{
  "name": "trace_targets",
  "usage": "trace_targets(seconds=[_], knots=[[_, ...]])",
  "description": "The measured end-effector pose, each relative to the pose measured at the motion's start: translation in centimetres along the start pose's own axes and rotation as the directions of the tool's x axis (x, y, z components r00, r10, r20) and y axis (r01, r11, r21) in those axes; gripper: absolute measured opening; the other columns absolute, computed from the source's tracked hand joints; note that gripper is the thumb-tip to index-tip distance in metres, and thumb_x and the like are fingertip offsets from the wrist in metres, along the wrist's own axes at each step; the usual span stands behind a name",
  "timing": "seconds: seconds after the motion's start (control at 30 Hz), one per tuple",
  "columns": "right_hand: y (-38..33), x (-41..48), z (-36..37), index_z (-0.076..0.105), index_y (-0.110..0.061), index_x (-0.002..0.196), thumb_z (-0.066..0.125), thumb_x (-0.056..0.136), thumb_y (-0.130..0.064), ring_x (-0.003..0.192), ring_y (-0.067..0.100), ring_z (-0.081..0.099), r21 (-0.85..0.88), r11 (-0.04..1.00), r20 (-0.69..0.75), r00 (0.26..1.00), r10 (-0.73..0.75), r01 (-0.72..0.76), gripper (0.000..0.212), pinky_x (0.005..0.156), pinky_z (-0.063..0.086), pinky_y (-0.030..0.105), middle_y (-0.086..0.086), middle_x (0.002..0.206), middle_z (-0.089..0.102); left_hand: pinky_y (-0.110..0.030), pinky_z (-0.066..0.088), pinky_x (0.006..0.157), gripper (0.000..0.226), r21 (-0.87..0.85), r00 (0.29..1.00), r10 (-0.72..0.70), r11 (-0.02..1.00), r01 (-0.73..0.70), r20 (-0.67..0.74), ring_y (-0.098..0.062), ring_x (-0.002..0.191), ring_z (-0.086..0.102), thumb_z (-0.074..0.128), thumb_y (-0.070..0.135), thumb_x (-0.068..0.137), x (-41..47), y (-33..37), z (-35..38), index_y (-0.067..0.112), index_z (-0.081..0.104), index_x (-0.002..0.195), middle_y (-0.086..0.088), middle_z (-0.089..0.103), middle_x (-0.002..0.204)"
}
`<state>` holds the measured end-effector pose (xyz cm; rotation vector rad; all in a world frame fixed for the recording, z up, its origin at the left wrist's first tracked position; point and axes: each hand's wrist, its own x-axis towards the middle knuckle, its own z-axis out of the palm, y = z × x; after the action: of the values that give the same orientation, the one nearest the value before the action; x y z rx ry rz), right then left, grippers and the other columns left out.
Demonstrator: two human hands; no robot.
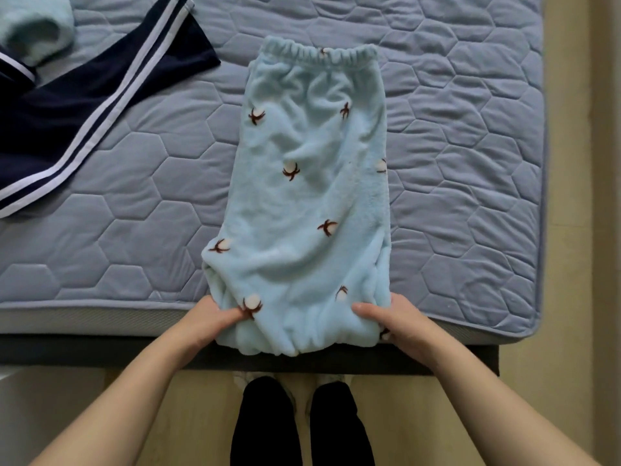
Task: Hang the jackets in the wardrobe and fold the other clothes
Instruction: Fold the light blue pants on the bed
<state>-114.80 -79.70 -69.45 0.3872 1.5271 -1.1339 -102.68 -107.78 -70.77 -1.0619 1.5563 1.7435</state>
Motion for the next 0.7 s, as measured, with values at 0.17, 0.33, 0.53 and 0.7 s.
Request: trace_targets(seconds=[0.17,0.33,0.53,0.7], knots=[[-1.3,0.3,-0.6,0.059,-0.041,0.11,0.073,0.069,-0.048,0.086,0.007,0.065,-0.344,0.938,0.13,0.986,0.104,-0.054,0.044,0.056,0.047,0.018,-0.016,0.101,0.071,-0.008,0.051,0.068,0.054,0.088,0.995,0.093,0.992,-0.095,0.037,0.016,0.089,0.061,0.082,0.054,0.06,-0.3,0.4,0.0,0.04,0.057,0.105,0.036,0.066,0.093],[0.8,1.2,-2.6,0.056,-0.034,0.108,0.068,0.083,-0.019,0.095,0.014,0.065,-0.435,0.9,0.088,0.993,0.082,-0.036,0.032,0.068,0.056,0.027,-0.004,0.11,0.065,-0.015,0.05,0.068,0.046,0.125,0.995,0.076,0.99,-0.067,-0.068,-0.002,0.095,0.067,0.078,0.057,0.065,-0.7,-1.4,-0.8,0.035,0.063,0.103,0.016,0.073,0.095],[4.7,-0.4,-2.8,0.048,-0.037,0.114,0.078,0.075,-0.031,0.092,0.001,0.062,-0.355,0.932,-0.251,0.953,-0.17,0.073,0.049,0.07,0.05,0.017,-0.016,0.105,0.061,-0.03,0.045,0.076,0.048,0.348,0.819,0.241,0.936,-0.054,-0.521,-0.009,0.091,0.054,0.079,0.031,0.074,-2.7,-3.2,0.9,0.027,0.048,0.11,0.008,0.056,0.104],[7.3,-2.5,0.5,0.056,-0.027,0.096,0.077,0.076,-0.015,0.08,-0.001,0.053,-0.591,0.78,-0.459,0.711,-0.533,0.204,0.03,0.068,0.039,0.004,-0.013,0.087,0.053,-0.012,0.041,0.067,0.018,0.597,0.782,0.489,0.779,-0.192,-0.386,-0.002,0.076,0.058,0.078,0.017,0.076,-5.8,-4.5,2.7,0.022,0.063,0.086,0.012,0.062,0.081]])
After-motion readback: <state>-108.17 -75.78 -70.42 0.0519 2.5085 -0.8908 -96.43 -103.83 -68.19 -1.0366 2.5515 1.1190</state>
